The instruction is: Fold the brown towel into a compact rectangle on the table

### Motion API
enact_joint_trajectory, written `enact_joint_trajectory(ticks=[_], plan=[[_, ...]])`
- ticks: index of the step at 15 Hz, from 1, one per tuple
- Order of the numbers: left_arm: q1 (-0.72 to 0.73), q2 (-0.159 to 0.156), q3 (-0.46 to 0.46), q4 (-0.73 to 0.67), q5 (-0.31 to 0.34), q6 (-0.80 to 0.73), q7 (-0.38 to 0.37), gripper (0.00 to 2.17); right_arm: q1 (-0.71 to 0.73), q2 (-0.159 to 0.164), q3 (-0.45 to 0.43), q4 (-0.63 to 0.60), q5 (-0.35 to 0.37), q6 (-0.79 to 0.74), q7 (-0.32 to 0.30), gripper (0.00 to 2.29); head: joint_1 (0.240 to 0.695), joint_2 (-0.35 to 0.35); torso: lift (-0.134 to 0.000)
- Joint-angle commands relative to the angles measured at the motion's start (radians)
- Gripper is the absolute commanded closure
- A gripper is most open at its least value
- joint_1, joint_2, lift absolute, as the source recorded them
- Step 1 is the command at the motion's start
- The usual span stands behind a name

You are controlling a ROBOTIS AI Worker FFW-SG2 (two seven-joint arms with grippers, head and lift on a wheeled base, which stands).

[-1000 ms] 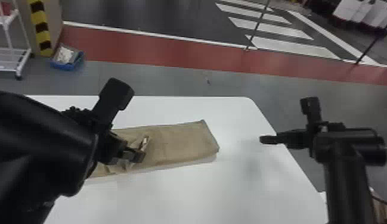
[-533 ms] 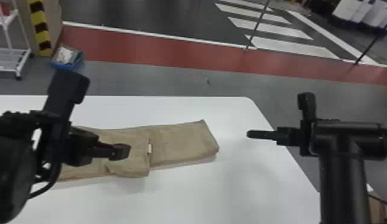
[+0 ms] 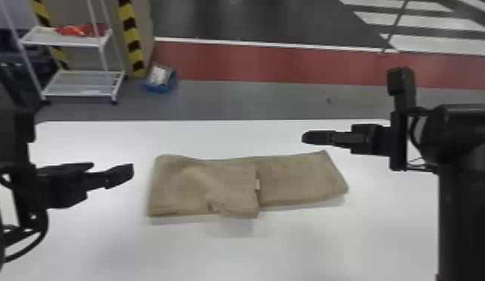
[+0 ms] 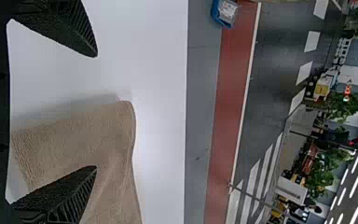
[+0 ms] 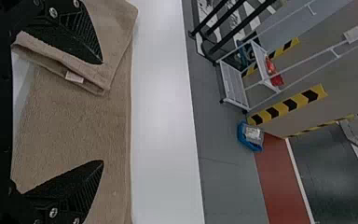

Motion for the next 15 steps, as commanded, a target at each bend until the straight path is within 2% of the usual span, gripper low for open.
enact_joint_trajectory(ticks=[1, 2, 4, 7, 10, 15], plan=[[0.033, -0.002, 0.095, 0.006, 0.031, -0.038, -0.033, 0.02, -0.001, 0.052, 0.116, -0.003, 0.017, 0.011, -0.026, 0.16, 0.695, -0.013, -0.124], [0.039, -0.002, 0.109, 0.006, 0.034, -0.038, -0.048, 0.02, 0.009, 0.063, 0.151, -0.003, 0.032, 0.011, -0.038, 0.18, 0.695, 0.064, -0.124], [0.045, -0.002, 0.150, 0.005, 0.046, -0.047, -0.077, 0.02, 0.021, 0.087, 0.197, -0.002, 0.029, 0.011, -0.069, 0.19, 0.695, 0.125, -0.124], [0.063, -0.002, 0.164, 0.006, 0.057, -0.068, -0.083, 0.02, 0.045, 0.117, 0.221, 0.005, 0.009, 0.011, -0.101, 0.19, 0.695, 0.194, -0.124], [0.074, -0.002, 0.184, 0.009, 0.066, -0.074, -0.108, 0.02, 0.065, 0.122, 0.231, 0.009, -0.004, 0.011, -0.138, 0.19, 0.695, 0.223, -0.124], [0.095, -0.002, 0.204, 0.031, 0.075, -0.127, -0.134, 0.02, 0.116, 0.122, 0.218, 0.018, -0.058, 0.011, -0.261, 0.19, 0.695, 0.228, -0.124]])
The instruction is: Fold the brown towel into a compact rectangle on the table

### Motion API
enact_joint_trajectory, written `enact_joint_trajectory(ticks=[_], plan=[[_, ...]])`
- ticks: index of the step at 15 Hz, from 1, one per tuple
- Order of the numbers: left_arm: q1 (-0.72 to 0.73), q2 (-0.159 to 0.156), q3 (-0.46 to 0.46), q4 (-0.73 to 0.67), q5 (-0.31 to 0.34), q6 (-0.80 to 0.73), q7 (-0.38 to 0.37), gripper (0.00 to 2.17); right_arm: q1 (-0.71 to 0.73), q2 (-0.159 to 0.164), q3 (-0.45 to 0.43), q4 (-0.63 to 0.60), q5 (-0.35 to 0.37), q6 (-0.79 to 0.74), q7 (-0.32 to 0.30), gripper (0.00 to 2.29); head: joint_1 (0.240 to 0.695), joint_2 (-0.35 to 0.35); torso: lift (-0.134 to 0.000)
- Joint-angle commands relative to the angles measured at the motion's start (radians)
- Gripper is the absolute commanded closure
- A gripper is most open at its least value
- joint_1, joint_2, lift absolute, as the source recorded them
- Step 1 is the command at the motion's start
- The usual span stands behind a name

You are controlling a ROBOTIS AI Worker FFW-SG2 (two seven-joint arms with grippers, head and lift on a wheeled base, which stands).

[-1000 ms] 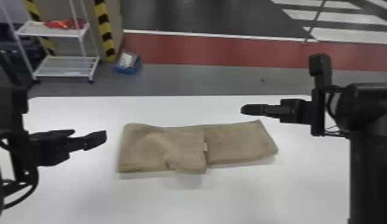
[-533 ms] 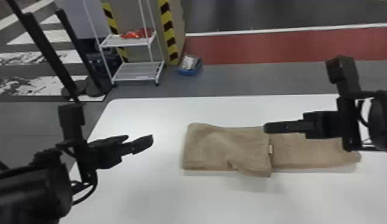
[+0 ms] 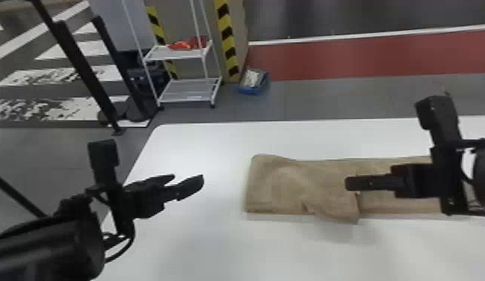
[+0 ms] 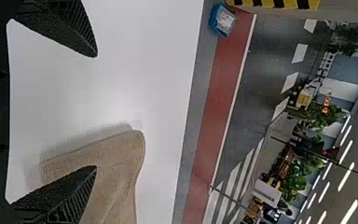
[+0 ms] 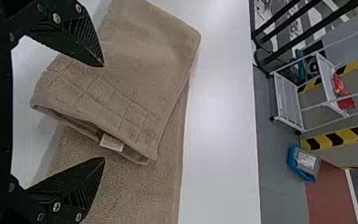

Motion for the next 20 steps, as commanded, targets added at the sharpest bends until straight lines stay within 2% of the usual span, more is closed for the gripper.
enact_joint_trajectory(ticks=[1, 8, 20], plan=[[0.005, -0.003, 0.008, 0.009, 0.002, -0.014, -0.007, 0.02, 0.022, 0.001, -0.005, 0.006, -0.042, 0.011, -0.033, 0.19, 0.695, 0.227, -0.124], [0.031, -0.003, 0.018, 0.020, 0.011, -0.060, -0.029, 0.02, 0.028, 0.001, -0.005, 0.070, -0.066, 0.011, -0.096, 0.27, 0.695, 0.234, -0.124], [0.042, -0.003, 0.014, 0.022, 0.017, -0.070, -0.030, 0.02, 0.012, 0.001, -0.037, 0.087, -0.120, 0.011, -0.099, 0.28, 0.695, 0.236, -0.124]])
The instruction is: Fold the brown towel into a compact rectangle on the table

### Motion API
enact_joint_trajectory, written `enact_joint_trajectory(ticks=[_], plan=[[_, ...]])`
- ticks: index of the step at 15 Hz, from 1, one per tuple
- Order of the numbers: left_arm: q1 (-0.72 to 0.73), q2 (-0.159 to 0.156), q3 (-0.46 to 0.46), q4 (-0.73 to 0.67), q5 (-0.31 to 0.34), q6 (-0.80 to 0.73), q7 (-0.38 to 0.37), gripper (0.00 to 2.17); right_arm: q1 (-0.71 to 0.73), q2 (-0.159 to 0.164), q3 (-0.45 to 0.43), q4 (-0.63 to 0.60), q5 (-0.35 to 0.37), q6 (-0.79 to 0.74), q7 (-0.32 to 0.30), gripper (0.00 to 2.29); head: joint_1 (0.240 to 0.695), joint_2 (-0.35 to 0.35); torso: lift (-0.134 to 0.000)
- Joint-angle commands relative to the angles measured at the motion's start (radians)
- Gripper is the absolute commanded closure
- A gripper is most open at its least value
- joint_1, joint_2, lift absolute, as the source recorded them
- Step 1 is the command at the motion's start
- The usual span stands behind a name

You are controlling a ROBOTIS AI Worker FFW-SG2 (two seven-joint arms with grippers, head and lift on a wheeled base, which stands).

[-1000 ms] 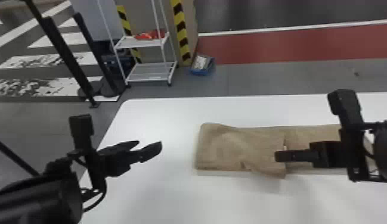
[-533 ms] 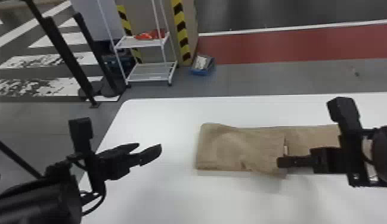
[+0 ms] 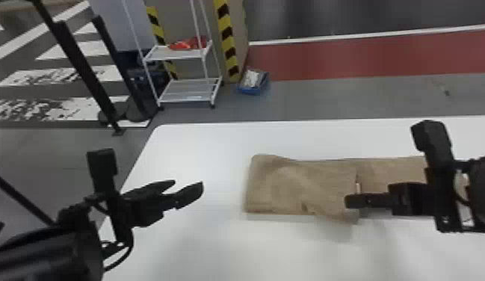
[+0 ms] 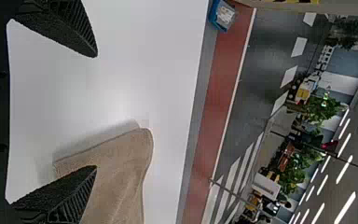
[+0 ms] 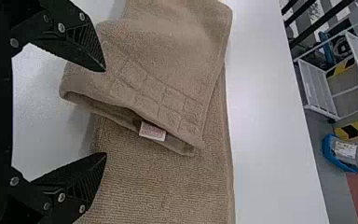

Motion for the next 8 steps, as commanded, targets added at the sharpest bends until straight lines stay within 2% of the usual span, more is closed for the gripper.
enact_joint_trajectory(ticks=[1, 4, 8], plan=[[0.001, -0.003, -0.004, 0.000, 0.000, 0.000, 0.002, 0.02, -0.009, 0.001, -0.001, 0.002, -0.001, 0.011, -0.006, 0.28, 0.695, 0.235, -0.124], [0.000, -0.003, -0.007, 0.006, 0.000, -0.003, 0.003, 0.02, -0.033, 0.001, 0.001, 0.042, -0.003, 0.011, -0.021, 0.29, 0.695, 0.227, -0.124], [-0.005, -0.003, -0.007, 0.023, -0.002, -0.021, 0.003, 0.02, -0.042, 0.001, 0.001, 0.075, -0.010, 0.011, -0.021, 0.48, 0.695, 0.225, -0.124]])
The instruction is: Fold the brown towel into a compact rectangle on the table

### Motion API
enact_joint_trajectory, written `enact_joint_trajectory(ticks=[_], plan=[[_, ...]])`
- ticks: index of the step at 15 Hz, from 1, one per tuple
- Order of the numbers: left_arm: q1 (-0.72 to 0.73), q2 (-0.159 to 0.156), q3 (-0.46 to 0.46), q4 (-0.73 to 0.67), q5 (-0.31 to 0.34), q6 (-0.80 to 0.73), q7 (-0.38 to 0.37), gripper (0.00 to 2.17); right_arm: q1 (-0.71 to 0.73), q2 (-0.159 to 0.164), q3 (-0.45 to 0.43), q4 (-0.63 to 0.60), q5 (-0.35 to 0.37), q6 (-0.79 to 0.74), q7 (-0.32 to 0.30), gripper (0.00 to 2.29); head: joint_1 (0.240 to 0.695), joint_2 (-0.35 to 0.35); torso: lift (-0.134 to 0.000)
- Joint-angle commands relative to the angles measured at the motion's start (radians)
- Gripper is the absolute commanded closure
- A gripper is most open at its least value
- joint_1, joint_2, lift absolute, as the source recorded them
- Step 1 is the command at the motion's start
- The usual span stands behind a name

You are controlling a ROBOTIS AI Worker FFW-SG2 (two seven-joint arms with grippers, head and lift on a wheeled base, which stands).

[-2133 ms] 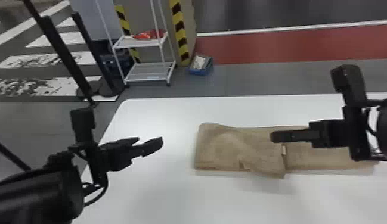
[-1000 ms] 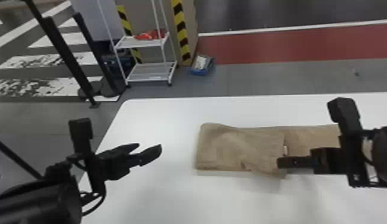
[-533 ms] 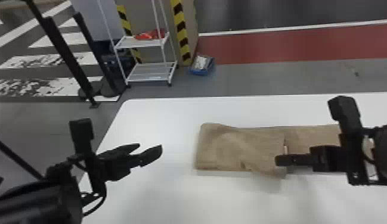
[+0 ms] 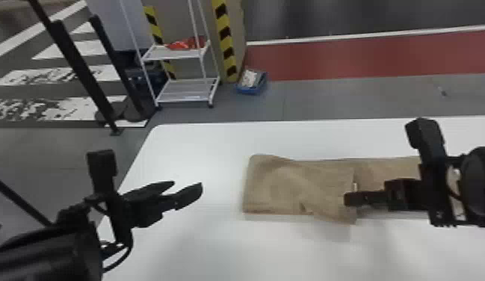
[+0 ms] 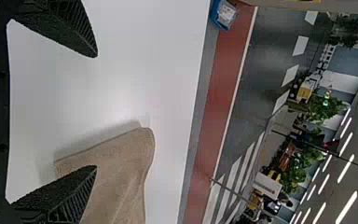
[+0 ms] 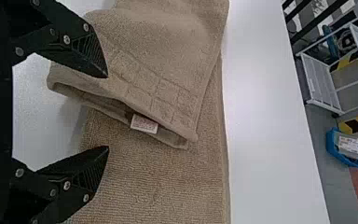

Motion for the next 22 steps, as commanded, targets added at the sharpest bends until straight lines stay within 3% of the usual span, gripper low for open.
enact_joint_trajectory(ticks=[1, 5, 11, 18, 20, 22], plan=[[-0.007, -0.003, 0.000, 0.011, 0.000, -0.010, 0.000, 0.02, -0.005, 0.001, 0.000, 0.013, -0.004, 0.011, 0.001, 0.50, 0.695, 0.225, -0.124], [-0.014, -0.003, 0.000, 0.027, 0.000, -0.020, 0.000, 0.02, -0.022, 0.001, -0.001, 0.030, -0.016, 0.011, -0.003, 0.51, 0.695, 0.226, -0.124], [-0.027, -0.003, 0.000, 0.051, 0.000, -0.026, 0.000, 0.02, -0.060, 0.001, -0.001, 0.075, -0.018, 0.011, -0.020, 0.82, 0.695, 0.224, -0.124], [-0.031, -0.003, 0.000, 0.071, 0.000, -0.035, 0.000, 0.02, -0.075, 0.001, -0.001, 0.093, -0.021, 0.011, -0.034, 0.83, 0.695, 0.216, -0.124], [-0.031, -0.003, 0.000, 0.073, 0.000, -0.035, -0.002, 0.02, -0.077, 0.001, -0.001, 0.105, -0.020, 0.011, -0.034, 1.12, 0.695, 0.216, -0.124], [-0.031, -0.003, 0.000, 0.077, 0.000, -0.053, -0.002, 0.02, -0.077, 0.001, -0.001, 0.115, -0.020, 0.011, -0.034, 1.10, 0.695, 0.216, -0.124]])
